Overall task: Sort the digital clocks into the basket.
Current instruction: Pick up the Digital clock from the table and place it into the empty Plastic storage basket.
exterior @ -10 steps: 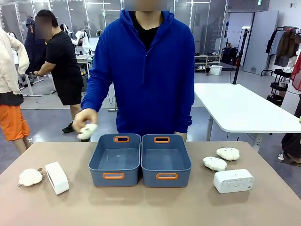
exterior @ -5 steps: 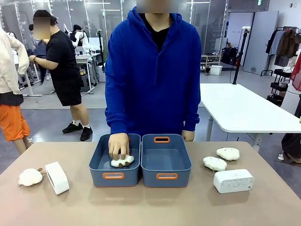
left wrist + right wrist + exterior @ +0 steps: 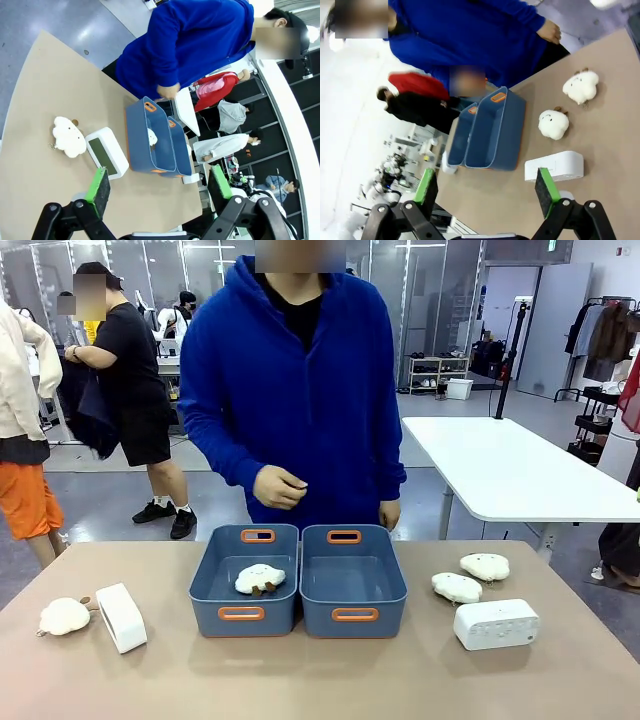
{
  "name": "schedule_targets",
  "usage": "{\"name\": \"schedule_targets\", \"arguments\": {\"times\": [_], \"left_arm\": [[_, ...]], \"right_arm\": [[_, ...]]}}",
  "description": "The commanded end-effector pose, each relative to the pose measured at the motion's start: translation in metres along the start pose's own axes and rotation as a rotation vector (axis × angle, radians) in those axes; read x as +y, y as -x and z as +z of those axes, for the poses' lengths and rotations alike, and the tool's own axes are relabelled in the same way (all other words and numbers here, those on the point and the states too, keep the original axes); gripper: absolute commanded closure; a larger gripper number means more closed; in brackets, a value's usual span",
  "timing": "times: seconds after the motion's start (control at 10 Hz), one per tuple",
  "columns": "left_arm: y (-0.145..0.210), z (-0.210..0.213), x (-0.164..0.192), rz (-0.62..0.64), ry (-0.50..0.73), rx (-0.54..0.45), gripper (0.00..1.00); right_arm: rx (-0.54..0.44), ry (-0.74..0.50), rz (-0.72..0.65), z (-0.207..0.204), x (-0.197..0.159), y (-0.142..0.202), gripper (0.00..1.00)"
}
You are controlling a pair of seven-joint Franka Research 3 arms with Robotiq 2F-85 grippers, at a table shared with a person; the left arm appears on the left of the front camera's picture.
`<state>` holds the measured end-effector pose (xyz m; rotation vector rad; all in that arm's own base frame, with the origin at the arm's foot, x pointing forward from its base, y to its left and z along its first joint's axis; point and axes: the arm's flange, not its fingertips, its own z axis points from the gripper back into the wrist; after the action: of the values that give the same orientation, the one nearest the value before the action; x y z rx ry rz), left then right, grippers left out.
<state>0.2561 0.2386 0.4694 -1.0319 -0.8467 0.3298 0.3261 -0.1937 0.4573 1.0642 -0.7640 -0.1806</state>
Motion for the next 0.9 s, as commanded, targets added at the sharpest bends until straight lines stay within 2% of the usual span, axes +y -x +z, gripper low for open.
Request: {"name": "schedule_targets", "arguments": {"times": [0.0,0.1,0.3,0.4,0.5,0.6,0.8], "left_arm": [[0.0,0.001,0.001,-0.001,0.01,0.008,0.0],[0.0,0.001,0.001,-0.001,0.01,0.008,0.0],[0.0,0.001,0.001,-0.001,0.01,0.008,0.0],[0.0,0.001,0.001,-0.001,0.01,0.008,0.0],[0.0,0.001,0.001,-0.001,0.01,0.008,0.0],[0.0,0.001,0.001,-0.001,0.01,0.008,0.0],[0.0,0.001,0.001,-0.001,0.01,0.008,0.0]], "right_arm": [[0.14,0.146,0.587,-0.037,0.027,-0.01,0.0],[0.259,0.141,0.895,-0.064,0.044,-0.013,0.0],[0.359,0.2,1.228,-0.107,0.066,-0.019,0.0],[0.477,0.208,1.345,-0.131,0.076,-0.011,0.0],[0.647,0.241,1.475,-0.157,0.084,-0.003,0.0],[0.778,0.27,1.552,-0.178,0.089,0.005,0.0],[0.934,0.262,1.65,-0.213,0.088,0.027,0.0]]}}
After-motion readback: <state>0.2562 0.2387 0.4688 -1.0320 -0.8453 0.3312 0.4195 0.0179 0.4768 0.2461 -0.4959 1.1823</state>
